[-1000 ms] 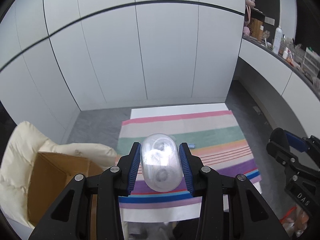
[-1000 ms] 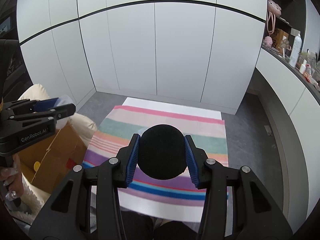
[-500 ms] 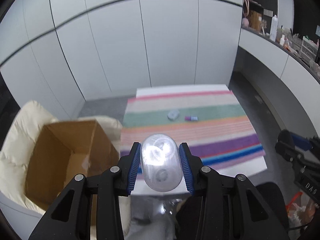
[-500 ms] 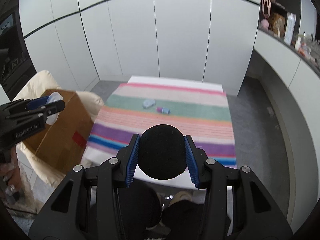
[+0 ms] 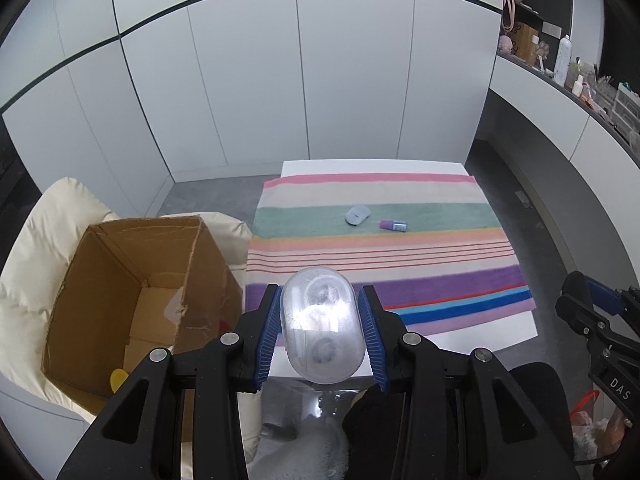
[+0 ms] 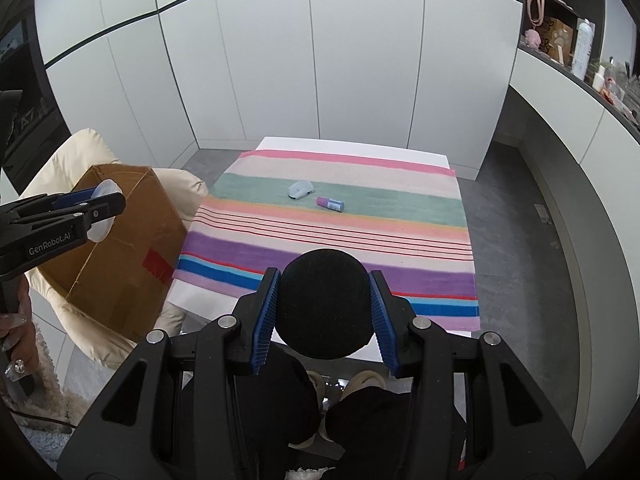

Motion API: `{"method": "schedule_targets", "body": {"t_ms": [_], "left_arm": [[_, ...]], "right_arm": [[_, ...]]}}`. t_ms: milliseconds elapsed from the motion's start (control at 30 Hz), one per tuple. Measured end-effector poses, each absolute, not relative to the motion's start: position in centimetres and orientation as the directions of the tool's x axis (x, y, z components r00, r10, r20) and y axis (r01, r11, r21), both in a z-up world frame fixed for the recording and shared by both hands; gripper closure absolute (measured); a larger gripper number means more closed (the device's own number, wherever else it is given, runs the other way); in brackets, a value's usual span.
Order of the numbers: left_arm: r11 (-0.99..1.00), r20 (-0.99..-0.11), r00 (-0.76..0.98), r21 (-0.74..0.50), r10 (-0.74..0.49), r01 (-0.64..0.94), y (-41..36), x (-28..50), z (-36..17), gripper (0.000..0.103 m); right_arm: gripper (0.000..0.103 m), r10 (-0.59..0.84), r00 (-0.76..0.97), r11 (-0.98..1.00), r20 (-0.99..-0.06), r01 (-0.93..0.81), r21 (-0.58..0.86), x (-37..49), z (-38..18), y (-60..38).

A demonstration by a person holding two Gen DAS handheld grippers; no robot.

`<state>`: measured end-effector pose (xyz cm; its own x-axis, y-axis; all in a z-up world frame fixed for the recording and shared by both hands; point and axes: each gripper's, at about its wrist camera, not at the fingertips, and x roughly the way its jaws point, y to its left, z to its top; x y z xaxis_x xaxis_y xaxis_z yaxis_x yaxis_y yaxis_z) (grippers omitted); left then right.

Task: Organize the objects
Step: 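Carry the lens case with left tool while right tool carries black compact to box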

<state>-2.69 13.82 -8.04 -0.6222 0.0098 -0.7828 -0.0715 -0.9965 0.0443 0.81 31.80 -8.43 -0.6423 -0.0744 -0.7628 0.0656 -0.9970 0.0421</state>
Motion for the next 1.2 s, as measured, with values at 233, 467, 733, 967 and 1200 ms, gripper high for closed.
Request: {"method": "schedule_targets", "body": {"t_ms": [233, 467, 733, 967, 1200], "left_arm": [[-0.999, -0.789, -0.614, 0.042, -0.025, -0.013, 10.8, -1.8, -8.3, 0.063], [-0.995, -0.799, -0.594, 0.043, -0.088, 0.089, 5.7, -0.2, -8.7, 0.063], [-0.978, -0.806, -0.570, 0.051, -0.159, 0.201, 0.2, 2.4, -8.9, 0.063], [-0.950, -0.817, -0.533, 0.052, -0.217, 0.308, -4.8, 5.1, -9.2, 0.063], [-0.925, -0.828, -0.505, 0.038, -0.241, 0.379, -8.5, 7.3, -9.7, 0.063]], "right_arm": [[0.057, -0.114, -0.630, -0.991, -0.768, 0.129, 0.042, 0.2, -8.5, 29.0], [0.057, -0.186, -0.613, -0.970, -0.768, 0.239, 0.044, -0.4, -8.8, 23.9], [0.057, -0.278, -0.566, -0.924, -0.776, 0.379, 0.055, -0.4, -9.6, 17.1], [0.057, -0.353, -0.518, -0.867, -0.779, 0.494, 0.064, 0.1, -9.9, 11.3], [0.057, -0.399, -0.470, -0.812, -0.787, 0.580, 0.066, 0.6, -10.4, 6.5]]}}
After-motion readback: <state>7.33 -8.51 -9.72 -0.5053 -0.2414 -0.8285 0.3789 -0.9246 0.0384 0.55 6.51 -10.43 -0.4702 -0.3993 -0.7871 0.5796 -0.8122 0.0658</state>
